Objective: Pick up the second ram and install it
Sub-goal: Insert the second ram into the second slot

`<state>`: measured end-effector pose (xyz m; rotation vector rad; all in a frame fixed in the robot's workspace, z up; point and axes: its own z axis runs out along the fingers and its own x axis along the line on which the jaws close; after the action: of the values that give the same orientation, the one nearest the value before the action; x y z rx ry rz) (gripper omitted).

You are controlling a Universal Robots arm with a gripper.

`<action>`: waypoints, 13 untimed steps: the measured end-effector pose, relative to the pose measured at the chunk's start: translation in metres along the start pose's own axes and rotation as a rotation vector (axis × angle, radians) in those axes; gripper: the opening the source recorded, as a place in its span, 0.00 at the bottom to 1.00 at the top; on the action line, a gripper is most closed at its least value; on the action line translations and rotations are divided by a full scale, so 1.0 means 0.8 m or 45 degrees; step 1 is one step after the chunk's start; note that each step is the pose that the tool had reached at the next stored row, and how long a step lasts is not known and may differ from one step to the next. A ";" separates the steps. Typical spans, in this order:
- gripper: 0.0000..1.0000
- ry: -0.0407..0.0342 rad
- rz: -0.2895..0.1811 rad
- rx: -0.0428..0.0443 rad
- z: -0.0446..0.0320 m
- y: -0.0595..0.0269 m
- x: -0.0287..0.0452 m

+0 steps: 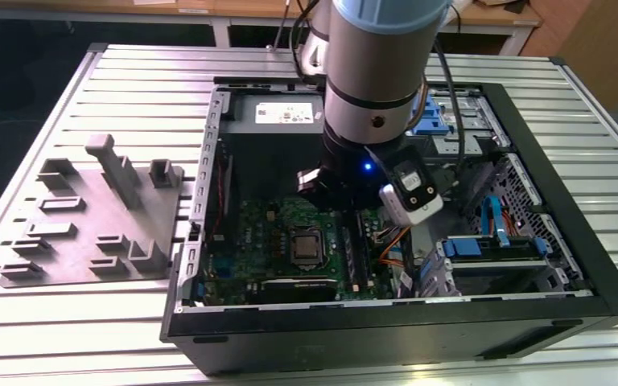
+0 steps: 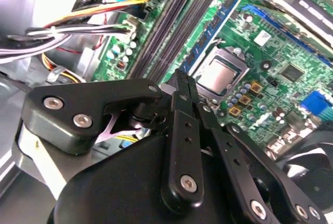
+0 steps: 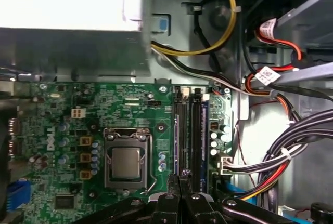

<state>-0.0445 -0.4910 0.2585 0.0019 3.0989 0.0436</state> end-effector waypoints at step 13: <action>0.11 -0.0003 0.013 0.000 0.0108 0.000 -0.0036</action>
<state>-0.0412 -0.4910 0.2500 0.0176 3.0988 0.0434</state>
